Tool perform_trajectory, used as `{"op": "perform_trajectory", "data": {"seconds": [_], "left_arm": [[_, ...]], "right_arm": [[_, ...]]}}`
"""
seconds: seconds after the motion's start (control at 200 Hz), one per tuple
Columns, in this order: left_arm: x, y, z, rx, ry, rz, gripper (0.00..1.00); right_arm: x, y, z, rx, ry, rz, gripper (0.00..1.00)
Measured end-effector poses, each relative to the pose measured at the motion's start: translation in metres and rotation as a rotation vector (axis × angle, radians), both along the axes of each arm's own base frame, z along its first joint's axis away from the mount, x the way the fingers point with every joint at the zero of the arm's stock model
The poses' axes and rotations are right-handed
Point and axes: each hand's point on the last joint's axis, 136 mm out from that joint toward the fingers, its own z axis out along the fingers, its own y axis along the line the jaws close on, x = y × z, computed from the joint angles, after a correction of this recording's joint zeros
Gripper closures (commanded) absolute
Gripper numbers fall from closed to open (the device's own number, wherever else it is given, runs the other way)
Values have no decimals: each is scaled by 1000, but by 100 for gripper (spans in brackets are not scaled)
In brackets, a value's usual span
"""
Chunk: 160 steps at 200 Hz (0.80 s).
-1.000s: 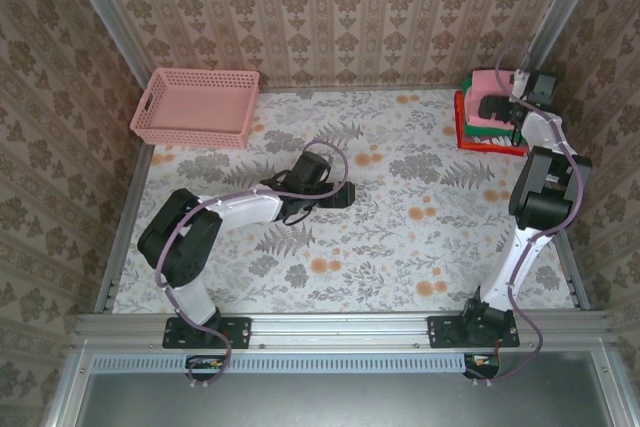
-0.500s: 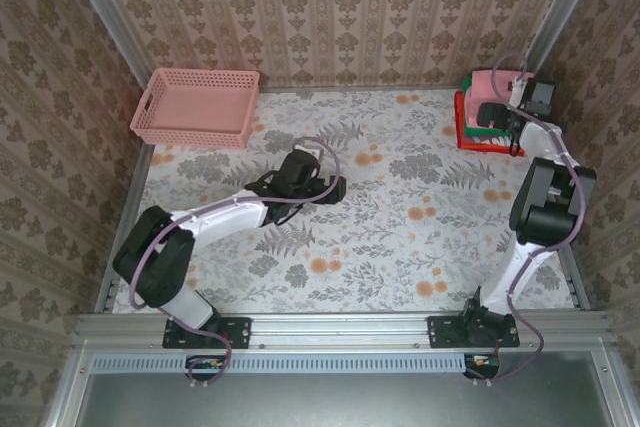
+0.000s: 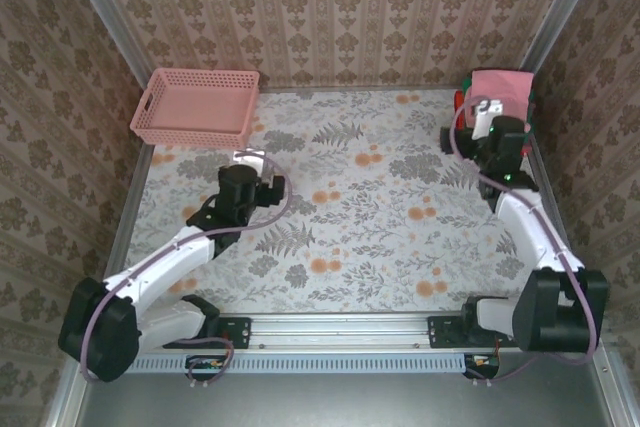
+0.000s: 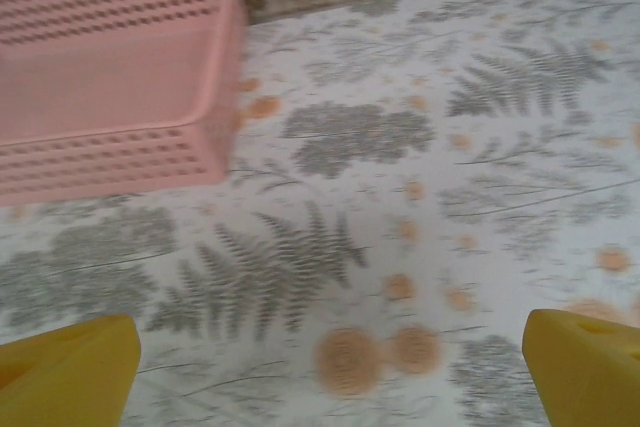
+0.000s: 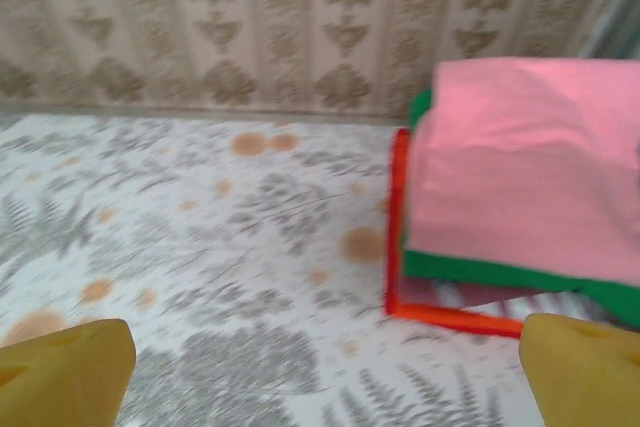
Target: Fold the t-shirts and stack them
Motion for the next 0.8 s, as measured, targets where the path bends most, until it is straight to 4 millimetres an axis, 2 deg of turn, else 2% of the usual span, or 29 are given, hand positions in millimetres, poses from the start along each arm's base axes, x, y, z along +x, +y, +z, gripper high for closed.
{"op": "perform_trajectory", "data": {"seconds": [0.075, 0.15, 0.28, 0.365, 0.435, 0.505, 0.58, 0.8], "left_arm": [[2, 21, -8, 58, -22, 39, 0], [4, 42, -20, 119, -28, 73, 0], [7, 88, -43, 141, -19, 161, 0], [9, 115, -58, 110, -14, 215, 0], [12, 130, -69, 86, -7, 244, 0], [16, 136, -78, 63, 5, 245, 0], [25, 137, -79, 30, -17, 230, 0], [52, 131, -89, -14, -36, 174, 0]], "right_arm": [[-12, 22, -23, 3, 18, 45, 0], [-23, 30, -50, 9, 54, 50, 0], [-41, 21, -95, 30, 97, -23, 0], [-47, 12, -112, 30, 96, -78, 0], [-45, 8, -119, 31, 82, -110, 0], [-40, 5, -125, 35, 67, -127, 0], [-36, 4, -129, 41, 59, -138, 0], [-17, 2, -132, 45, 35, -149, 0]]}}
